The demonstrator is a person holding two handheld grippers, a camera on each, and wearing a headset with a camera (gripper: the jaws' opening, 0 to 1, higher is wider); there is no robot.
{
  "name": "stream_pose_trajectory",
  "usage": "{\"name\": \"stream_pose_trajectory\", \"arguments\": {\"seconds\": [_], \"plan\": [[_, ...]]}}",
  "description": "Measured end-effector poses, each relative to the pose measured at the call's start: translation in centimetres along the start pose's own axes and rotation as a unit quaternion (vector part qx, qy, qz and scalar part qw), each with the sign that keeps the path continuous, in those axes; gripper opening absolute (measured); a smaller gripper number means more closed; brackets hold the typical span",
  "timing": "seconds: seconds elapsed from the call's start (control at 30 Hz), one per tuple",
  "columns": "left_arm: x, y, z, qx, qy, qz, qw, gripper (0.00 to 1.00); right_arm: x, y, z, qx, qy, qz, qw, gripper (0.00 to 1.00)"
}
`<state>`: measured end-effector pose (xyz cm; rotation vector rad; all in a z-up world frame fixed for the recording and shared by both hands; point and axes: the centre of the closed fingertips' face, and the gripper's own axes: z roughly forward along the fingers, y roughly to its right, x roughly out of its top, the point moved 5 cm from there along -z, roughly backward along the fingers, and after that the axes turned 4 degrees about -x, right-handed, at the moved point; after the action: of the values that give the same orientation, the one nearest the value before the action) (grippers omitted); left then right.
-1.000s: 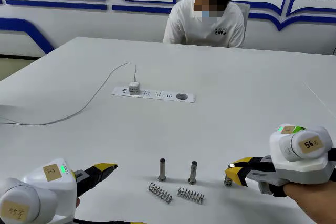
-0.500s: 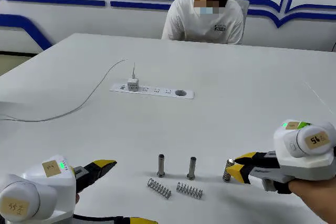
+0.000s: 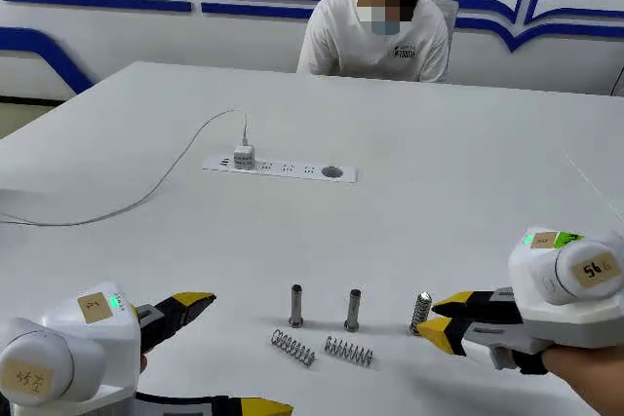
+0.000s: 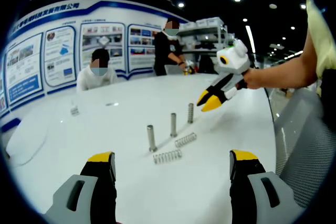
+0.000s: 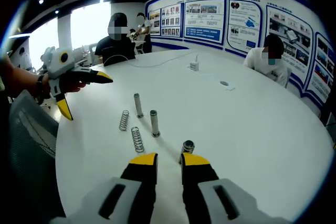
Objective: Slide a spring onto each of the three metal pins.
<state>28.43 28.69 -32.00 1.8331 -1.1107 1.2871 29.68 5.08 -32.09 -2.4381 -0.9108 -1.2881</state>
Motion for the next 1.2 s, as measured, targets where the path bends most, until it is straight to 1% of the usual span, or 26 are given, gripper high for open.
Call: {"name": "stream_pose_trajectory", "arguments": {"seconds": [0.13,0.23,0.33,0.57,0.8,1.13,1.2], "plan": [[0.1,-0.1,0.0,0.000,0.001,0.001,1.0000,0.91,0.1,-1.2,0.1,0.013,-0.001,-0.009,0.9999,0.19],[0.2,-0.1,0.0,0.000,0.002,0.003,1.0000,0.91,0.5,-2.4,0.6,0.029,-0.003,-0.023,0.9993,0.19],[0.3,0.0,0.0,-0.001,0.002,0.004,1.0000,0.91,0.9,-3.2,1.2,0.040,-0.005,-0.032,0.9987,0.19],[0.4,0.0,-0.1,-0.001,0.002,0.006,1.0000,0.91,2.0,-4.7,2.6,0.061,-0.008,-0.058,0.9964,0.19],[0.5,0.0,-0.3,0.000,0.003,0.006,1.0000,0.91,2.8,-5.5,4.2,0.076,-0.015,-0.077,0.9940,0.19],[0.4,0.2,-0.3,0.000,0.001,0.004,1.0000,0.91,2.7,-6.2,6.5,0.092,-0.042,-0.113,0.9885,0.16],[0.4,0.1,-0.3,0.000,0.001,0.004,1.0000,0.91,2.4,-6.1,6.9,0.094,-0.052,-0.117,0.9873,0.16]]}}
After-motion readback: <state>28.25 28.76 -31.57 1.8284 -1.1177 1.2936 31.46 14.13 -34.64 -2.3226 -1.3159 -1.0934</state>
